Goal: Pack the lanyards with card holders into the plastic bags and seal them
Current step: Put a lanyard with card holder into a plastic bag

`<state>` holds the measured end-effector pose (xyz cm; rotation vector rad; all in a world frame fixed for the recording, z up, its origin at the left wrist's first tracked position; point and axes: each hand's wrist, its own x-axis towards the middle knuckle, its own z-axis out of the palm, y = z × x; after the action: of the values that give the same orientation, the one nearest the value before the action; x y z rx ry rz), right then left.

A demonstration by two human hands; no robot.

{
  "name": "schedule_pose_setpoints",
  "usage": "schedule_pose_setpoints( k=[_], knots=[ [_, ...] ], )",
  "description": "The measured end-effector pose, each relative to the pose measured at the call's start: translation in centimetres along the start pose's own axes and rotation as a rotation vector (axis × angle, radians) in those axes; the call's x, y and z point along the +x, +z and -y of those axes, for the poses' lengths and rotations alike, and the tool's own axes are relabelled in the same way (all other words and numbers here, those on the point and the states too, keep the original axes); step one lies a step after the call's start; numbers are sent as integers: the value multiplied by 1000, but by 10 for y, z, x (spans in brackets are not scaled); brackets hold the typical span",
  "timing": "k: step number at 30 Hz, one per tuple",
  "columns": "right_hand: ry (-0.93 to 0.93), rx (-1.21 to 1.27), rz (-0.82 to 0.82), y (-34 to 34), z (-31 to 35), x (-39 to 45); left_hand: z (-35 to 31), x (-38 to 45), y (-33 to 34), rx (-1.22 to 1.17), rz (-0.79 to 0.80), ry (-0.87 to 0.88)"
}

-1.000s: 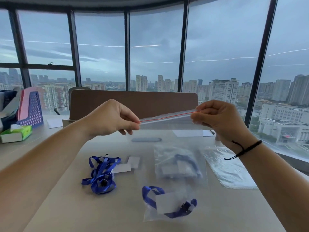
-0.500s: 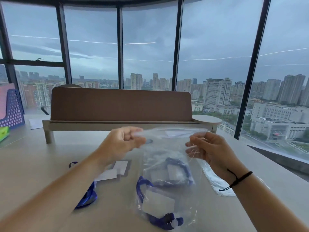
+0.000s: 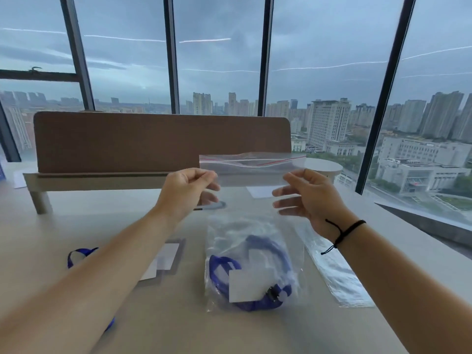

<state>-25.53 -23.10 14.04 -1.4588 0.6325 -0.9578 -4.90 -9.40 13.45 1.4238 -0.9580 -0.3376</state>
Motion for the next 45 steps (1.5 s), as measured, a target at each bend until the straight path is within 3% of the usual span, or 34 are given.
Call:
schedule_pose_setpoints(
  k=[12,14,16,19,21,24,26,28,30,35,42,45],
  knots=[
    [225,-171,-115,-3,-75,115,86,104,54,-25,-44,-292],
    [274,-241,-134,-4,-98,127,105,112,63,129,-51,-319],
    [315,-320,-141,-5,-119,135,122,109,69,460,-9,-253],
    [342,-418,-114,-6,-142,140,133,83,78,674,165,-46],
    [339,-456,-92,-7,-153,142,133,62,84,801,379,94],
    [280,-525,-106,-6,-161,142,132,39,90,1046,709,98],
    [175,-792,-120,-7,-161,137,134,32,92,1126,776,70],
    [-17,-1044,-124,-6,-159,123,136,30,93,1136,784,47],
    [-199,-1143,-61,-1,-157,105,139,29,93,1120,788,10],
    [56,-1123,364,9,-167,80,144,25,96,1090,767,-14],
    [76,-1204,405,8,-173,78,147,24,94,1068,733,-32],
    [56,-1279,430,4,-170,85,146,22,87,914,617,-19]
  ],
)
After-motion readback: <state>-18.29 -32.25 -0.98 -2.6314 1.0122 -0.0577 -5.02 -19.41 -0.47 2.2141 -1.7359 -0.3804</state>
